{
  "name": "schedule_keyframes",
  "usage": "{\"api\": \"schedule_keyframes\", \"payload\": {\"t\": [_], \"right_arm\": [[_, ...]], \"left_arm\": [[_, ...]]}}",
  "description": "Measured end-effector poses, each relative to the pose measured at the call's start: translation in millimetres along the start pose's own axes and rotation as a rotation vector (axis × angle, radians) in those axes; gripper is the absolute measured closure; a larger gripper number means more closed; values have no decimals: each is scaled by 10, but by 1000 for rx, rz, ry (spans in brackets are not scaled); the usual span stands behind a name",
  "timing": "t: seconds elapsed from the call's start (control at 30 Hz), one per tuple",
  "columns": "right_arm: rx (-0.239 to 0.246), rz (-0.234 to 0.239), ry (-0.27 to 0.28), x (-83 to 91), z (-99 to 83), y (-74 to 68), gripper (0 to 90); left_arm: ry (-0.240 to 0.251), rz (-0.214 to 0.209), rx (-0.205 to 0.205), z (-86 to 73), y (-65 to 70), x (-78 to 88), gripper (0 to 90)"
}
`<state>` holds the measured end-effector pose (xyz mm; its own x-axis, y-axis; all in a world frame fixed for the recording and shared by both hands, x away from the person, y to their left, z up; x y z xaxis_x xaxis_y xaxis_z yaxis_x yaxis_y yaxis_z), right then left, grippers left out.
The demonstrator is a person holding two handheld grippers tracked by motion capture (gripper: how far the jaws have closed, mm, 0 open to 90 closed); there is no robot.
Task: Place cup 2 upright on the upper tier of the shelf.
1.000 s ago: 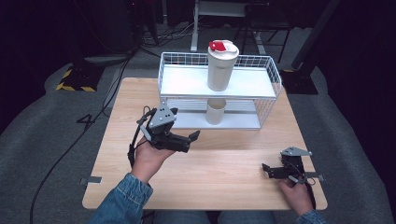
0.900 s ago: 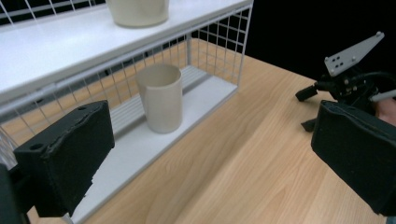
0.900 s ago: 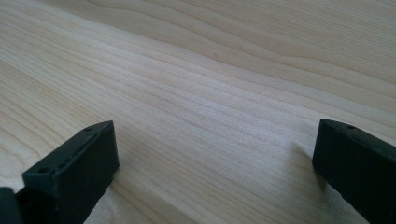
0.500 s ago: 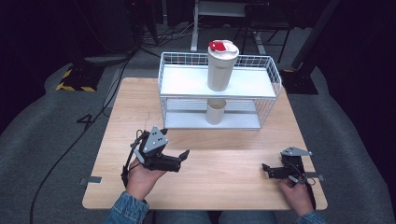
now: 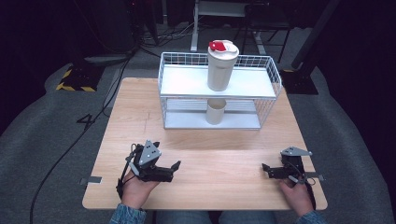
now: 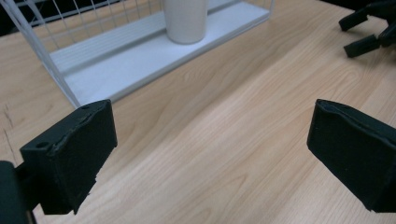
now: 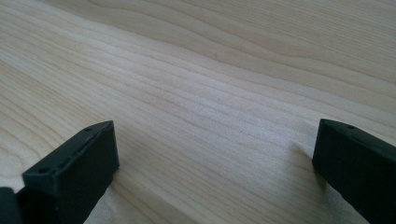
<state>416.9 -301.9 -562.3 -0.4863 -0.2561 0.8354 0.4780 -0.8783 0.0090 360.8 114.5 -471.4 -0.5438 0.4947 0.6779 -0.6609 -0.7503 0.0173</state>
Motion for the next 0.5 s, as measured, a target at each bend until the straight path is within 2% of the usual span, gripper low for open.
{"api": "schedule_keyframes", "payload": {"t": [0.03, 0.1, 0.2, 0.33, 0.5], "right_arm": [[0, 0, 0, 0, 0, 0, 2], [0, 0, 0, 0, 0, 0, 3], [0, 0, 0, 0, 0, 0, 3], [0, 0, 0, 0, 0, 0, 2], [0, 0, 0, 0, 0, 0, 2]], "left_arm": [[-19, -5, 12, -73, -9, -42, 22], [-33, -4, 9, -104, -16, -61, 21], [-58, -7, 27, -207, -27, -138, 19], [-102, -3, 27, -322, -48, -220, 19], [-133, 1, 44, -424, -86, -271, 19]]}}
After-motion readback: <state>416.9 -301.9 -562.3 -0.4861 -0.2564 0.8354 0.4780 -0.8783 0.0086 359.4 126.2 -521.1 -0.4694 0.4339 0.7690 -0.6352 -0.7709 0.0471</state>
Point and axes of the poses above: each handheld gripper's, and its own axes: x roughly backward along the jaws, z roughly out of its top, y roughly to its right, the point moved 8 cm from there along -x, roughly forward along the jaws, and after that the axes turned 12 degrees about -y, right-handed, at the moved point
